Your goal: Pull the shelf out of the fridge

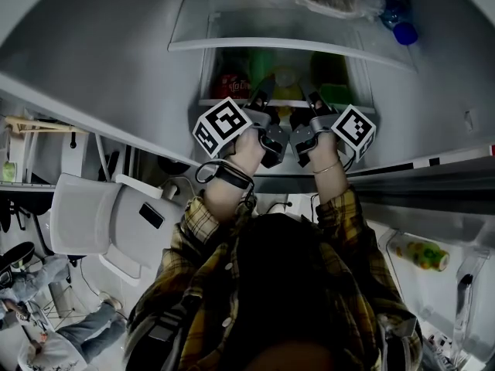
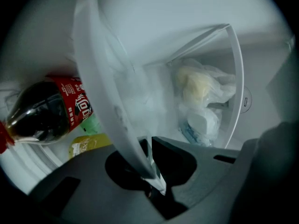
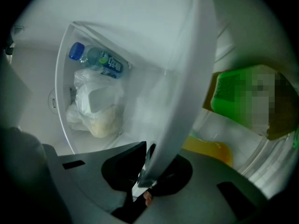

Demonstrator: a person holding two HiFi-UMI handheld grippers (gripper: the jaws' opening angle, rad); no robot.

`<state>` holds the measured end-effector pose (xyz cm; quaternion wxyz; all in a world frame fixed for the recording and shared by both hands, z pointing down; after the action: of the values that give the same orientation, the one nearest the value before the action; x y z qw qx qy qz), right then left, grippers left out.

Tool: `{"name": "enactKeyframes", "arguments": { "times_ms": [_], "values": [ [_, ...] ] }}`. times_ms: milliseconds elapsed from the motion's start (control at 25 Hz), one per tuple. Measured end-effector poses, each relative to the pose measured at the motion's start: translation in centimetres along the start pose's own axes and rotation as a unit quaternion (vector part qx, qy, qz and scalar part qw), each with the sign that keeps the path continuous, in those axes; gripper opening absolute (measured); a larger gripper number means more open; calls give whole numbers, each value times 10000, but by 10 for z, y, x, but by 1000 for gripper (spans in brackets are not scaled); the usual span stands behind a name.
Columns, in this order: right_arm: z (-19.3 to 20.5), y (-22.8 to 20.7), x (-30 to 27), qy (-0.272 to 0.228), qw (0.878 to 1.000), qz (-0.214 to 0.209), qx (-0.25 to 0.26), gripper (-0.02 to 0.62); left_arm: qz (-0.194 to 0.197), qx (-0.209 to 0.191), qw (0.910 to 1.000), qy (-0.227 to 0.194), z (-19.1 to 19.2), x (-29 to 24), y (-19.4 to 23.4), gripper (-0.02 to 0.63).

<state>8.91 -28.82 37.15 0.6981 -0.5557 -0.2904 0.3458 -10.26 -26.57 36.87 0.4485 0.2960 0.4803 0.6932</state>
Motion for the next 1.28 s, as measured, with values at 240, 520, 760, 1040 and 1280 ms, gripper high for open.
{"name": "enactKeyframes", "arguments": {
  "times_ms": [240,520,760,1040,1280],
  "values": [
    [9,-3,19,-18,10000,-25,-19,48,24,12,10000,11,12,16,0,40],
    [17,-2,31,-7,10000,-52,-59,46,26,72,10000,-1,20,29,-1,38],
    [24,-3,44,41,9995,-209,-247,40,103,198,9997,-38,29,43,-2,34],
    [31,-2,60,93,9992,-235,-314,38,173,356,9992,-42,40,58,-2,31],
    [38,-1,73,148,9991,-313,-247,38,240,285,9993,-11,47,71,-5,29]
  ]
}}
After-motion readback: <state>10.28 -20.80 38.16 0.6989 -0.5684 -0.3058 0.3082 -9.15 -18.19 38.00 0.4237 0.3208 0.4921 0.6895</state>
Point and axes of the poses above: the fingertips, and each gripper's own axes: x backward along the fingers, y to its left, z out of its underside, the point moved 10 cm from there along x, backward along the fingers, and after that the axes turned 4 degrees about -x, right-handed, at the moved point
